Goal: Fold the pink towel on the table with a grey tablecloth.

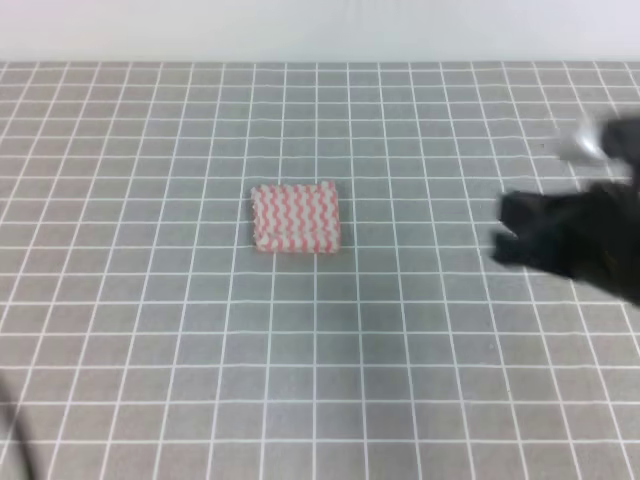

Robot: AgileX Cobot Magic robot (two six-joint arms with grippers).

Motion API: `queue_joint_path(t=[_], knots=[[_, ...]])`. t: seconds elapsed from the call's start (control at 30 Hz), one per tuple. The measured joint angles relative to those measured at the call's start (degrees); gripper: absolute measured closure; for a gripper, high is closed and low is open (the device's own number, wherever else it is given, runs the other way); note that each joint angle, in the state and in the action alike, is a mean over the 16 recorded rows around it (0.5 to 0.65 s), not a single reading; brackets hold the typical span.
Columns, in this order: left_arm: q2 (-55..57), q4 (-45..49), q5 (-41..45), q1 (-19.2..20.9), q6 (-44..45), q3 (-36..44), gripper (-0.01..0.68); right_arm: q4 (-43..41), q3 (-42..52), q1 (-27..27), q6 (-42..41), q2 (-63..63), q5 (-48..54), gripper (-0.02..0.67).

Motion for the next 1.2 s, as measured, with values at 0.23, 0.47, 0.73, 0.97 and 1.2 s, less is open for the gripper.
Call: queue_joint_path(t=[0.23, 0.47, 0.73, 0.97, 1.2], knots=[[-14.4, -2.0, 1.8, 0.0, -2.3, 9.9, 0.673, 0.1, 11.6, 0.0, 0.0, -11.8, -5.4, 0.665], [-23.6, -4.1, 3.3, 0.0, -3.9, 15.7, 0.673, 0.2, 14.9, 0.0, 0.0, -17.6, -5.0, 0.665], [-26.5, -5.0, 4.2, 0.0, -4.8, 18.2, 0.673, 0.3, 15.1, 0.0, 0.0, -17.8, -2.9, 0.665], [-26.3, -5.0, 4.0, 0.0, -4.7, 18.6, 0.673, 0.3, 15.1, 0.0, 0.0, -16.6, -2.0, 0.665], [-26.1, -4.9, 3.7, 0.0, -4.5, 18.6, 0.673, 0.3, 15.1, 0.0, 0.1, -15.8, -1.9, 0.666]])
